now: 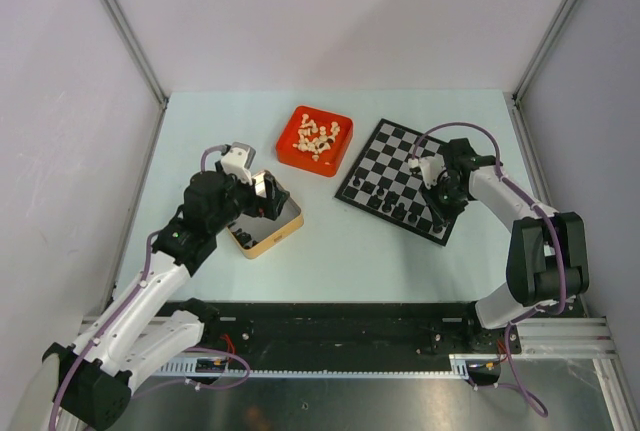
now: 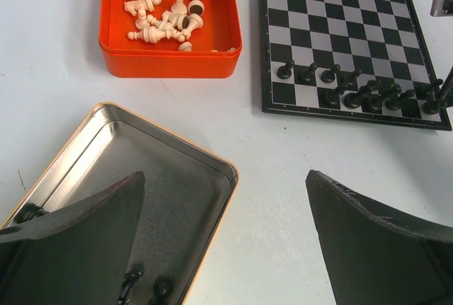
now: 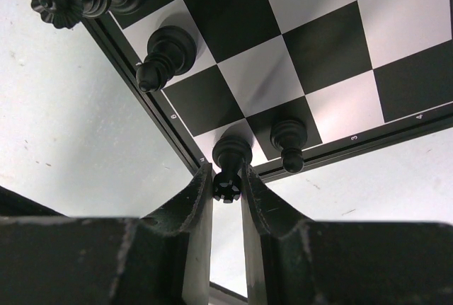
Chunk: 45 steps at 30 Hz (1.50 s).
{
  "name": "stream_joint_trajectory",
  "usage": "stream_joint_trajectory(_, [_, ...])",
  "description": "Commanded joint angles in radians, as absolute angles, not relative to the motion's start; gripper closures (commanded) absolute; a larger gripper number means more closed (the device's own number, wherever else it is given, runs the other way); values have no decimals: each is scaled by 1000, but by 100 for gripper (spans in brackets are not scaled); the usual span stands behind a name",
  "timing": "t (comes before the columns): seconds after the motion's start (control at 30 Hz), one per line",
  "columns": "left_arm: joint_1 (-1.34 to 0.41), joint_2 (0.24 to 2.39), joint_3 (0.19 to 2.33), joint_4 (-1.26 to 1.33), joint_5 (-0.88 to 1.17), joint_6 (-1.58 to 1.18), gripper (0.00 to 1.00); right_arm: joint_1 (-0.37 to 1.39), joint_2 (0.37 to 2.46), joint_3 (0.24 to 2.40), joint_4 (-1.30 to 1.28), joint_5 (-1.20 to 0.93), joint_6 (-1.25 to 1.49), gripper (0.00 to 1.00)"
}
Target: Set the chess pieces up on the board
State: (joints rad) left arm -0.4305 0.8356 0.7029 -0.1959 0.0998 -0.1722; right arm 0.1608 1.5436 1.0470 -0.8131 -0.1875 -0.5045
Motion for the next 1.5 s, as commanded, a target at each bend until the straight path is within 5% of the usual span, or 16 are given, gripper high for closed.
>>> stream_joint_trajectory(0.0, [-423,819,704,-166,97,-190,0,169,1548,1040,-805,-173,-497,82])
stream_joint_trajectory(0.37, [-423,827,707,-164,106,-192,0,173,1543,1029,-810,-160,-508,78])
stream_joint_trajectory(0.6, [-423,824,716,-166,110,-193,0,179,1507,1031,-807,-156,-505,57])
stream_joint_trajectory(0.87, [-423,805,733,-172,118,-213,0,147,1372,1038,-841,-218,-538,46])
stream_joint_trajectory(1.1, [-381,831,781,-260,130,-374,0,124,1278,1110,-832,-495,-560,29])
stream_joint_trajectory(1.47, [-270,1027,882,-595,26,-471,2,199,1428,1279,-666,-871,-442,27])
